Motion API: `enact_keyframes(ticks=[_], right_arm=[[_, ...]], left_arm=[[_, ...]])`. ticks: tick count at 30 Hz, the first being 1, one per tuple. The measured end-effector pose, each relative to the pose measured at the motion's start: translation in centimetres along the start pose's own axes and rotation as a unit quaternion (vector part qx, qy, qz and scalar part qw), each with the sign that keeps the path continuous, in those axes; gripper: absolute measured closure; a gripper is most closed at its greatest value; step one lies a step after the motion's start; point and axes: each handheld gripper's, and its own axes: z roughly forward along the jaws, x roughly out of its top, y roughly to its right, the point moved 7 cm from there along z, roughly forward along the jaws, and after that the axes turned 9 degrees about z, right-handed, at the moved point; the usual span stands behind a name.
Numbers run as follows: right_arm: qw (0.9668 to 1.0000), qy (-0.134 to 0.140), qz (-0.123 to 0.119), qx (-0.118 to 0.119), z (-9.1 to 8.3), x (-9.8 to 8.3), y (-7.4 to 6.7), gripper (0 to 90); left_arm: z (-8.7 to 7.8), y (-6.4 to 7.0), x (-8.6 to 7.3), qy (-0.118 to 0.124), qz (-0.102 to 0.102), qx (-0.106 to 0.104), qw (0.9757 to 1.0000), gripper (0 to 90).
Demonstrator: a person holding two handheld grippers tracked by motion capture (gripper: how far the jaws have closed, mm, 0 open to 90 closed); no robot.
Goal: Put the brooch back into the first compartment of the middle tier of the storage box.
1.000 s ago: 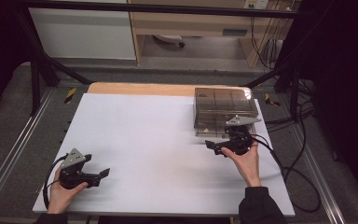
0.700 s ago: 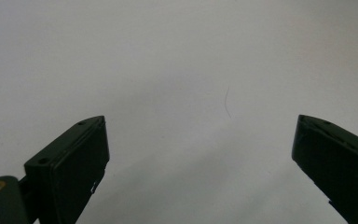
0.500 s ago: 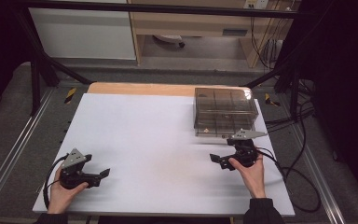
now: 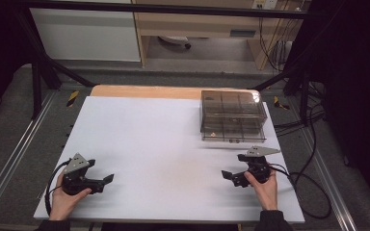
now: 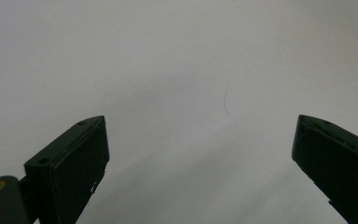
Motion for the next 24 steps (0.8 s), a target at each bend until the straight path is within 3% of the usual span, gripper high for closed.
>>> enact_keyframes(ticks=[6,24], right_arm=[[0.9998,-0.016,0.003,-0.006,-0.2,-1.5,0.6,0.5],[0.9997,-0.008,0.023,-0.008,-1.9,-3.9,2.6,1.3]], left_arm=[[0.0,0.0,0.0,0.000,0.000,0.000,1.0000,3.7],[0.2,0.4,0.1,-0.002,0.006,-0.006,1.0000,3.9]])
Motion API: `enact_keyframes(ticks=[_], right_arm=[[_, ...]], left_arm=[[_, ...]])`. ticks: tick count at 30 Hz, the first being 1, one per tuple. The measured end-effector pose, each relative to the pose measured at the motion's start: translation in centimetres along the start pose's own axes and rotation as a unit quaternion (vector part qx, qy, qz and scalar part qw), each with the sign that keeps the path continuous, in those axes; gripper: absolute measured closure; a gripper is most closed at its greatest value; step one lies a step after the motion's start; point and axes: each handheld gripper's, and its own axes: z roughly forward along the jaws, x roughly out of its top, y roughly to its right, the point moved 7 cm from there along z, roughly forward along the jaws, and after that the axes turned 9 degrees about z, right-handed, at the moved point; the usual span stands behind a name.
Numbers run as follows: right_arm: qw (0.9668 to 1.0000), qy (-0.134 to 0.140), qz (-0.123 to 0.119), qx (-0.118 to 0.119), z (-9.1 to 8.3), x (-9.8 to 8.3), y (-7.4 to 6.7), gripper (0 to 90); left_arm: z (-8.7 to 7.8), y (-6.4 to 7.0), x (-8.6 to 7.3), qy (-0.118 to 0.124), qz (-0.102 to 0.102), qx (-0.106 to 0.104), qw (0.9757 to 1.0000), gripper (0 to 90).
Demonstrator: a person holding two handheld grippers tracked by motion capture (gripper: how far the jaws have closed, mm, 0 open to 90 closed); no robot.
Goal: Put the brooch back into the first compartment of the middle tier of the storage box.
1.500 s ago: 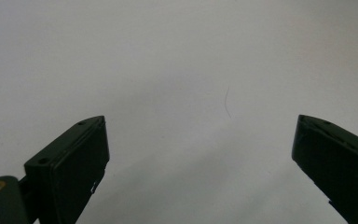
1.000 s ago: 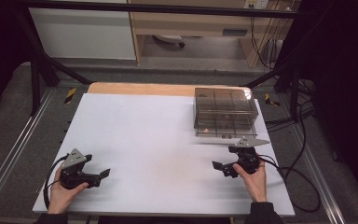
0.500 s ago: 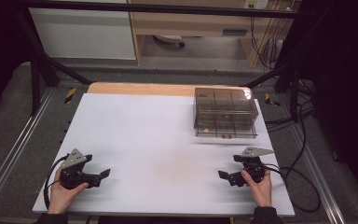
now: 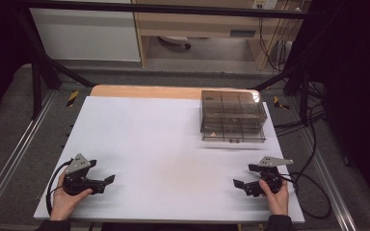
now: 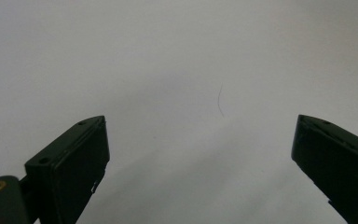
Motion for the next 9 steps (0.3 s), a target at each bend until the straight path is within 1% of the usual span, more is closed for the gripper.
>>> enact_keyframes(ticks=[9], right_arm=[[1.0000,-0.001,-0.002,0.001,0.01,-0.20,0.16,1.1]], left_arm=[[0.09,0.08,-0.01,-0.002,0.002,-0.001,1.0000,3.9]])
